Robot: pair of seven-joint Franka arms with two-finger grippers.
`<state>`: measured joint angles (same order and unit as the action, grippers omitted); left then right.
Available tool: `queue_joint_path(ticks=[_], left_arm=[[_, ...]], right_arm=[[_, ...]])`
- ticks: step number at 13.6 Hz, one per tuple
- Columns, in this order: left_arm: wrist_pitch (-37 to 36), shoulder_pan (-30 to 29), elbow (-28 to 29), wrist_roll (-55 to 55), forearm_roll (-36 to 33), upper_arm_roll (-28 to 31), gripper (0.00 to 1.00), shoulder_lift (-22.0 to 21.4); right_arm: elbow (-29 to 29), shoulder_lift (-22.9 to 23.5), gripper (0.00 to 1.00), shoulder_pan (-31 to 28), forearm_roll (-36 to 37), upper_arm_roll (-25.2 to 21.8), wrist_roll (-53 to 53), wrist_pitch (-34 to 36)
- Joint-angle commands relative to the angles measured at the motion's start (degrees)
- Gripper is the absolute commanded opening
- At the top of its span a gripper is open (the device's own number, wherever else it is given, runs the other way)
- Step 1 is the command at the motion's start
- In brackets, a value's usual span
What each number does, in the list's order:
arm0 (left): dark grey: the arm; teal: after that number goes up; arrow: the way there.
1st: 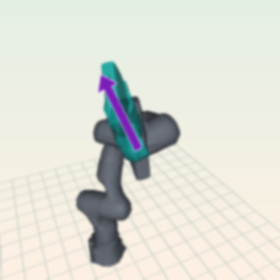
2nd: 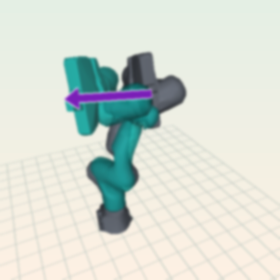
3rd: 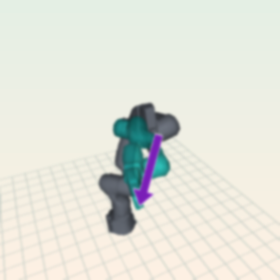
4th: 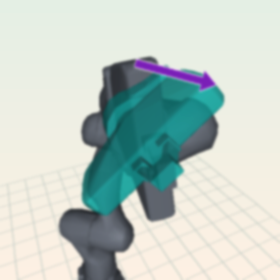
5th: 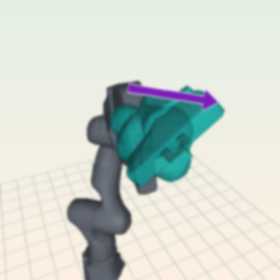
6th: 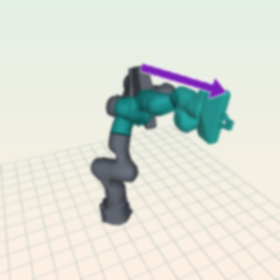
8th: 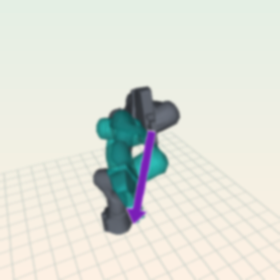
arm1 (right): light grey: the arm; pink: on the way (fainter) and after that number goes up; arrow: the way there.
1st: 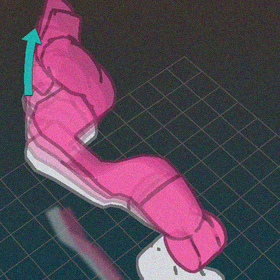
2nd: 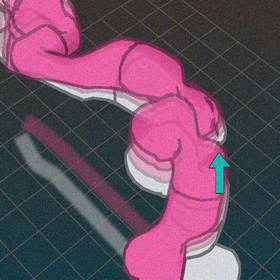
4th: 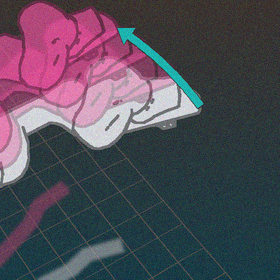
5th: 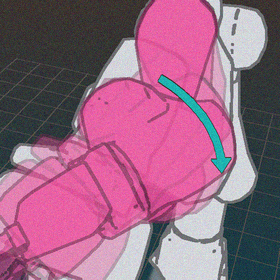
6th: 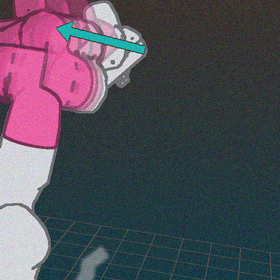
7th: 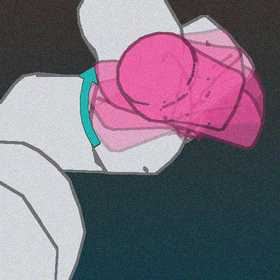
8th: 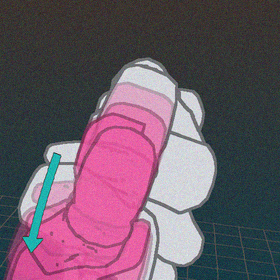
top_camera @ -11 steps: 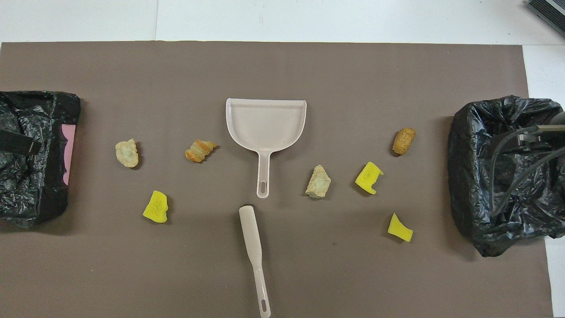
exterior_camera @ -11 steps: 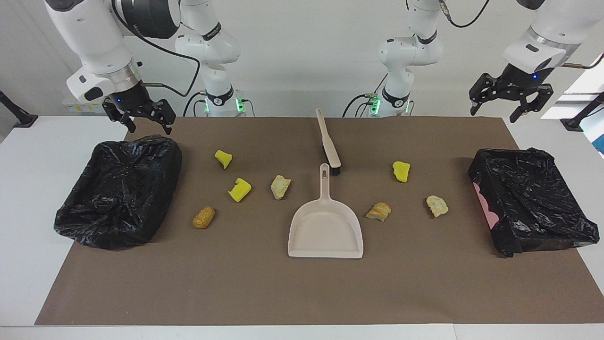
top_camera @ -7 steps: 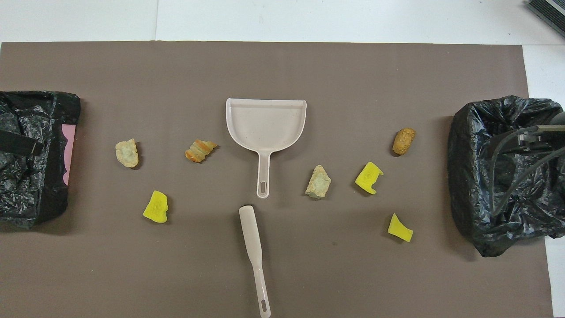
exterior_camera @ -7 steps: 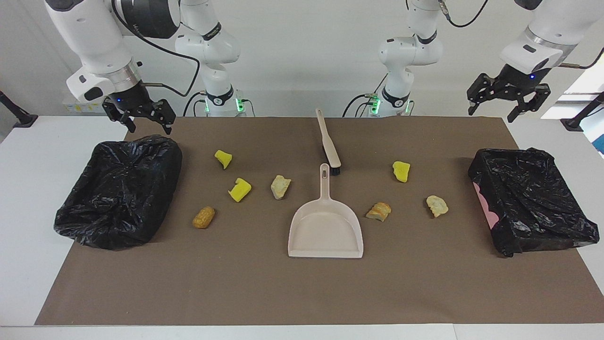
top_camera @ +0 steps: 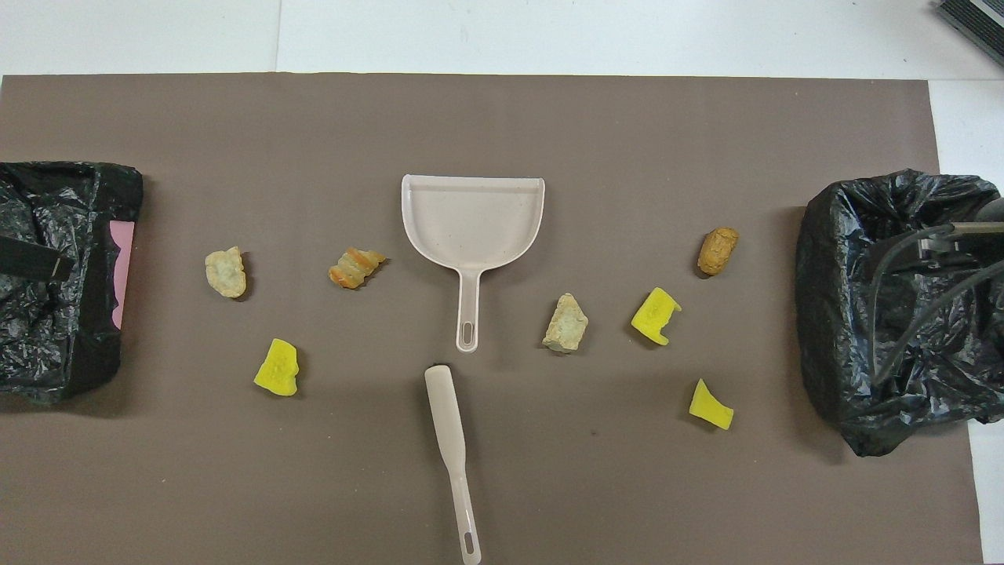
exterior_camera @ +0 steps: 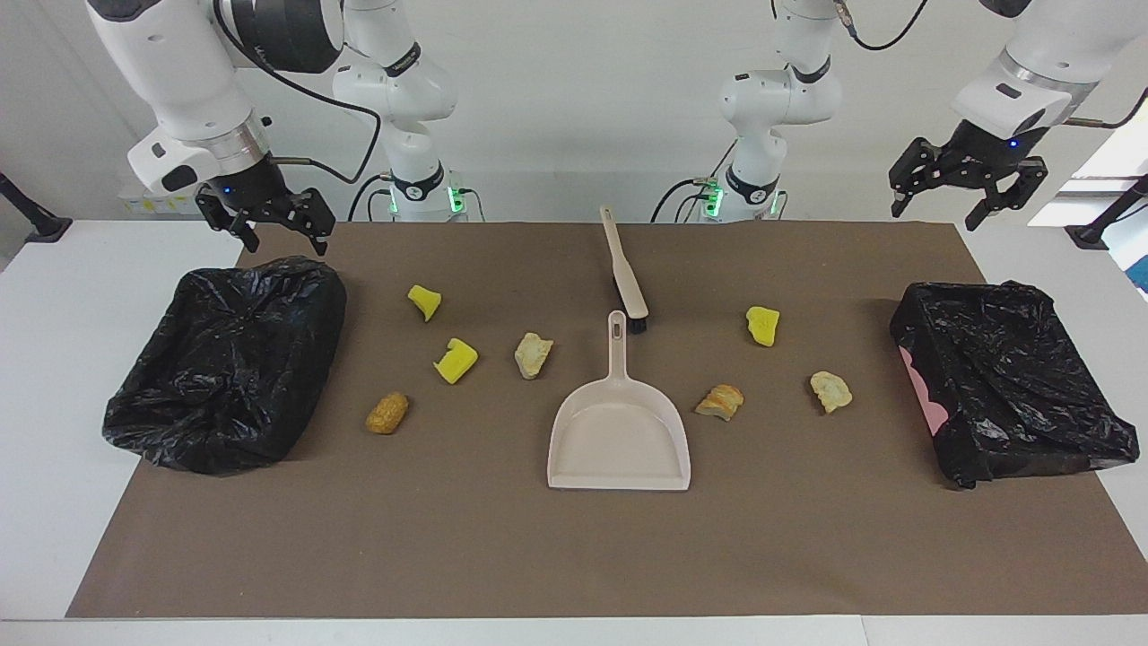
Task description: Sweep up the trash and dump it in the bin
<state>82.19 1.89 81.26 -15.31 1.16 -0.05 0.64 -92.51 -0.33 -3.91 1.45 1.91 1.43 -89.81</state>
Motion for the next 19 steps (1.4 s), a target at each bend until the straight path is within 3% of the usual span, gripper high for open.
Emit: queue_joint_path(ticks=[1,4,7,9,14,19], left_arm=[[0.60,-0.22,1.88,0.63,-0.19,-0.04,1.00,-1.52],[0.69,0.39,1.97,0.80,-0.10,-0.04,1.00,-1.61],[2.61,0.66,5.99,2.38,-0.10,-0.30,1.00,-3.88],[5.43,1.88,11.26,4.57,-0.02,-0.91,1.00,-6.61],[7.02,11.97,23.21,15.63,0.25,-1.00,1.00,-12.32],[17.90,24.54,42.02,30.83,0.77,-1.18,1.00,-21.46]], right_arm=[[-0.48,-0.81,1.00,0.13,-1.10,-0.15,0.94,2.96],[-0.40,-0.90,1.00,0.31,-4.52,1.16,1.55,4.47],[0.39,0.06,1.00,0.66,-4.44,1.25,1.20,4.99],[0.48,1.64,1.00,1.97,-4.18,1.86,1.38,4.82],[3.03,9.28,1.00,9.87,-4.00,1.87,5.22,3.59],[3.38,15.53,1.00,18.84,-4.62,1.87,13.31,-5.36]])
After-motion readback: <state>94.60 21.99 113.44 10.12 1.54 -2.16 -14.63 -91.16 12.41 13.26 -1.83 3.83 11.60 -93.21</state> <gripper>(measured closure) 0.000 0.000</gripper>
